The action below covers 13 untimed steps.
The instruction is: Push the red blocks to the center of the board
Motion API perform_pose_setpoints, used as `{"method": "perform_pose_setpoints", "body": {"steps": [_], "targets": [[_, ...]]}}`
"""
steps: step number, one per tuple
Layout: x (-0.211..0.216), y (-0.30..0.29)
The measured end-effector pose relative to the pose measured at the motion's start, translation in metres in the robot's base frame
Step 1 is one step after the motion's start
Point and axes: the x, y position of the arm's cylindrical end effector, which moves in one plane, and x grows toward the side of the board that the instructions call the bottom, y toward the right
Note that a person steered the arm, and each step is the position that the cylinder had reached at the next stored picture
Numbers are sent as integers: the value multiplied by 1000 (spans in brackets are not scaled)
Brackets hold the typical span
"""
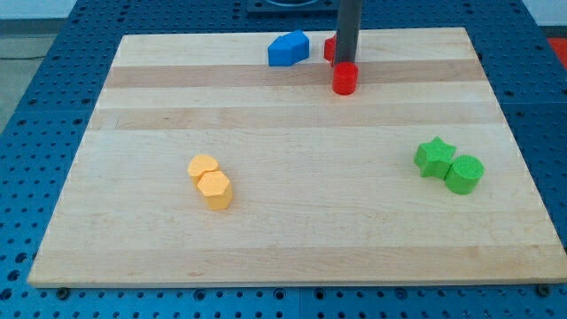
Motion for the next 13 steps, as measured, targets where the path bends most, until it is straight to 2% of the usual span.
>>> {"method": "perform_pose_setpoints", "body": {"steps": [1,2,4,5,7,10,12,13], "targets": [[0,2],[-1,30],[-60,47],[-74,27],[-47,-19],[36,-43],[44,-40],[40,-11]]}}
